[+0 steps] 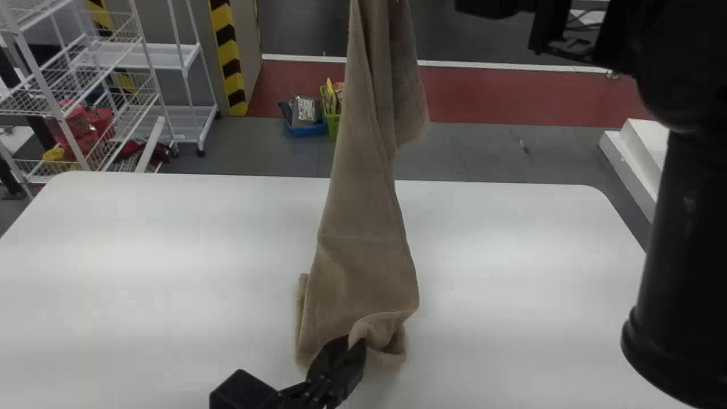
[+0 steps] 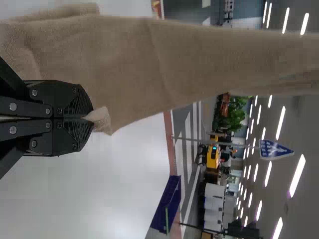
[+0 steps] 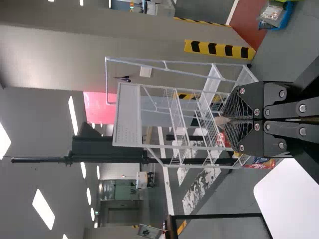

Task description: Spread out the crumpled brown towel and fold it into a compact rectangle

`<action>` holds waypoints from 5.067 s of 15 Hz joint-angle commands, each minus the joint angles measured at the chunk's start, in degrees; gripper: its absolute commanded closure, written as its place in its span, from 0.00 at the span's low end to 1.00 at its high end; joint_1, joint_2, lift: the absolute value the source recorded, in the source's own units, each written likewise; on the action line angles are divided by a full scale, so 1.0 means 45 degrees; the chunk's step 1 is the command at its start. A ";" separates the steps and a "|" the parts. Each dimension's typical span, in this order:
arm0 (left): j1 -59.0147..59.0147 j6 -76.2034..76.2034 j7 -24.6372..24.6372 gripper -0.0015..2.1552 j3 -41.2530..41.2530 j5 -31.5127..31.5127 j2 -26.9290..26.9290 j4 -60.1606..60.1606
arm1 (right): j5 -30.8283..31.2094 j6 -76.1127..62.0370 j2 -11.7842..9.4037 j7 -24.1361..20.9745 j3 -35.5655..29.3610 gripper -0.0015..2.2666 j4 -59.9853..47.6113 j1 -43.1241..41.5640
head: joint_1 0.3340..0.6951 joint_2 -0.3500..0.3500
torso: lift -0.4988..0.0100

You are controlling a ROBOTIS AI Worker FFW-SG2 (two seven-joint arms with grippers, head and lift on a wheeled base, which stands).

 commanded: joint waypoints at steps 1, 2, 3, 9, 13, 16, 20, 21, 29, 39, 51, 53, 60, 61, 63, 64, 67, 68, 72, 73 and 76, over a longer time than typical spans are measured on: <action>0.0175 0.0075 -0.0125 0.67 0.1154 0.0417 0.0017 -0.0646 | -0.0276 -0.0020 0.0031 0.0065 -0.0723 0.64 -0.0437 0.0347 | 0.78 0.46 | 0.73; 0.0253 0.0075 -0.0301 0.67 0.1603 0.0593 0.0017 -0.0841 | -0.0295 0.0019 0.0031 0.0085 -0.0937 0.64 -0.0632 0.0444 | 0.73 0.49 | 0.73; 0.0312 0.0192 -0.0555 0.67 0.2130 0.0808 0.0017 -0.1036 | -0.0334 0.0019 0.0031 0.0065 -0.1211 0.64 -0.0827 0.0581 | 0.71 0.50 | 0.73; 0.0546 0.0388 -0.1493 0.66 0.5841 0.2292 -0.0081 -0.1700 | -0.1506 0.0019 0.0031 0.0046 -0.3633 0.64 -0.1394 0.1265 | 0.57 0.57 | 0.73; 0.0605 0.0309 -0.2196 0.62 0.7189 0.2976 -0.0218 -0.1915 | -0.2346 -0.0176 -0.0332 0.0300 -0.5039 0.64 -0.1550 0.2300 | 0.52 0.60 | 0.73; 0.0605 0.0348 -0.2840 0.57 0.7365 0.2820 -0.0257 -0.1700 | -0.3069 -0.0254 -0.0723 0.0475 -0.6035 0.64 -0.1804 0.3101 | 0.54 0.59 | 0.73; 0.0253 0.0778 -0.5125 0.57 0.6290 -0.0637 -0.0647 -0.0314 | -0.3225 -0.1270 -0.0879 0.1081 -0.6289 0.64 -0.2331 0.4683 | 0.75 0.52 | 0.73; 0.0058 0.0778 -0.5340 0.57 0.5841 -0.1399 -0.0647 0.0155 | -0.3225 -0.1270 -0.0879 0.1100 -0.6270 0.64 -0.2351 0.4761 | 0.82 0.50 | 0.73; -0.0137 0.1130 -0.5672 0.18 0.5157 -0.2825 -0.0686 0.0956 | -0.3303 -0.1192 -0.0879 0.1100 -0.6055 0.64 -0.2331 0.4839 | 1.00 0.44 | 0.73; 0.0019 0.1169 -0.6317 0.21 0.5275 -0.3157 -0.0725 0.0155 | -0.3342 -0.1231 -0.0840 0.1081 -0.6035 0.64 -0.2292 0.4819 | 1.00 0.43 | 0.73; -0.0079 0.1091 -0.6551 0.70 0.6329 -0.2630 -0.1507 -0.0704 | -0.3616 -0.1270 -0.0840 0.1003 -0.6641 0.64 -0.1960 0.4253 | 1.00 0.43 | 0.73; -0.0313 0.1208 -0.6434 0.70 0.6622 -0.2376 -0.1897 -0.1427 | -0.3655 -0.1270 -0.0860 0.1061 -0.6797 0.64 -0.1960 0.4253 | 0.92 0.44 | 0.73; -0.3204 0.5661 -0.6278 0.70 0.6505 -0.2454 -0.2288 -0.2267 | -0.3479 -0.2012 -0.1094 0.1647 -0.7402 0.64 -0.1609 0.5015 | 0.76 0.43 | 0.73; -0.3848 0.6325 -0.6180 0.70 0.6505 -0.2551 -0.2288 -0.2169 | -0.3440 -0.2012 -0.1133 0.1510 -0.7422 0.64 -0.1472 0.4741 | 0.73 0.42 | 0.73; -0.5020 0.7497 -0.6043 0.70 0.6525 -0.2805 -0.2288 -0.2130 | -0.3323 -0.2012 -0.1328 0.1413 -0.7363 0.64 -0.1023 0.4194 | 0.66 0.42 | 0.73; -0.5528 0.7966 -0.6024 0.70 0.6486 -0.3079 -0.2288 -0.2130 | -0.3147 -0.2012 -0.1328 0.1393 -0.7305 0.64 -0.0769 0.3960 | 0.62 0.42 | 0.73; -0.6700 0.8708 -0.5926 0.70 0.6388 -0.3548 -0.2288 -0.2130 | -0.2815 -0.2247 -0.1348 0.1374 -0.7305 0.64 0.0091 0.3433 | 0.46 0.43 | 0.73; -0.6973 0.9059 -0.5926 0.70 0.6368 -0.3567 -0.2288 -0.2052 | -0.2795 -0.2247 -0.1387 0.1354 -0.7344 0.64 0.0286 0.3277 | 0.42 0.44 | 0.73; -0.8223 0.9489 -0.5711 0.70 0.6251 -0.3704 -0.2268 -0.1427 | -0.2444 -0.2442 -0.1700 0.1178 -0.7187 0.64 0.0950 0.2632 | 0.32 0.43 | 0.73; -0.8712 0.9606 -0.5711 0.70 0.6134 -0.3899 -0.2249 -0.1134 | -0.2307 -0.2442 -0.1739 0.1120 -0.7148 0.64 0.1263 0.2300 | 0.29 0.43 | 0.73; -0.9825 1.0036 -0.5692 0.70 0.6017 -0.4290 -0.2249 -0.0567 | -0.2190 -0.2481 -0.2071 0.1061 -0.7187 0.64 0.2063 0.1734 | 0.18 0.42 | 0.73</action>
